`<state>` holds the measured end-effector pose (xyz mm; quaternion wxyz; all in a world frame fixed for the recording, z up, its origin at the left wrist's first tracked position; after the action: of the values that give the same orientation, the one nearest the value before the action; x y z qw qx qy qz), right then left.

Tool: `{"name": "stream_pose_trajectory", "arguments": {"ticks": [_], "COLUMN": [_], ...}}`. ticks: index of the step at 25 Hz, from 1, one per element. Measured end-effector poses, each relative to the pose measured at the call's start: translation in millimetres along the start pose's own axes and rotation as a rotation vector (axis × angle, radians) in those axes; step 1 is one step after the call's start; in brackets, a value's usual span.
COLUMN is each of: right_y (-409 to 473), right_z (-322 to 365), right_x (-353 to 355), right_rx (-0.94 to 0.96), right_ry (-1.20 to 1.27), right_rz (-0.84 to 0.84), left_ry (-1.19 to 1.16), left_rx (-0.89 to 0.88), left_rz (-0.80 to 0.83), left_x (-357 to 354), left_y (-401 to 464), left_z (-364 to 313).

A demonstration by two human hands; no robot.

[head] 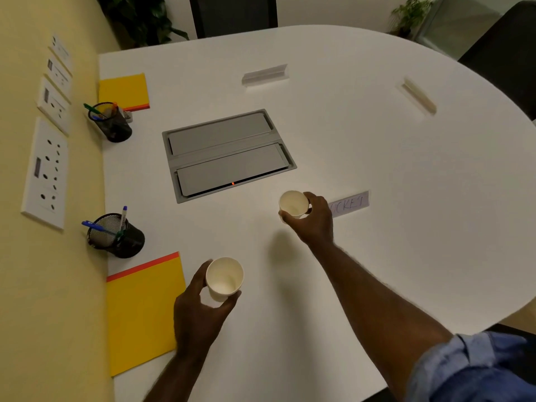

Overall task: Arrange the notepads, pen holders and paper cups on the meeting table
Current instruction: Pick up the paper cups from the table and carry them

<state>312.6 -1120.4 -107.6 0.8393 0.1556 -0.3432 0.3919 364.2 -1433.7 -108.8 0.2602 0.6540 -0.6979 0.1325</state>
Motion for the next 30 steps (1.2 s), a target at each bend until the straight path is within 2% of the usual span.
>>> {"name": "stream_pose_trajectory", "arguments": {"ticks": [8,14,16,19,24,27,30], "right_y": [9.0,1.4,-10.7,-38.2,-101.3,-140.9,-174.9], "right_z": [-41.4,-50.0,-48.7,-39.4,-22.9,-21.0,-24.6], "right_x": [-38.1,-31.7,-14.2,23.7,102.8,153.4,201.7], "right_rx": [-0.045,-0.070,-0.070,-0.048,0.030,0.089,0.112], "right_ry": [-0.068,-0.047,-0.005,0.065,0.159,0.144,0.121], "right_rz": [0.105,0.190,0.161,0.030,-0.167,-0.185,-0.102], "left_ry": [0.036,0.012,-0.016,-0.056,-0.219,-0.301,-0.402], "left_rx": [0.021,-0.015,-0.022,-0.048,-0.157,-0.267,-0.350], "left_rz": [0.006,0.001,0.001,0.041,0.206,0.311,0.426], "left_x": [1.7,-4.4,-9.4,-23.0,-51.5,-72.6,-92.6], "left_y": [-15.8,-15.6,-14.7,-13.2,-20.7,-31.9,-49.4], "left_z": [11.4,0.4,-9.6,-31.1,-85.6,-126.0,-179.2]}}
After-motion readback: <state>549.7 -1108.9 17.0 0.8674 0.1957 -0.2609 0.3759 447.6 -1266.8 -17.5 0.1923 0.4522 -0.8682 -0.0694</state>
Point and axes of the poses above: each hand's wrist, its own y-axis towards the middle knuckle, its own x-axis out of the back of the hand, z = x × y, the point moved 6 cm from there along y, towards the middle knuckle, and after that the axes turned 7 degrees about -y, right-handed, at the moved point
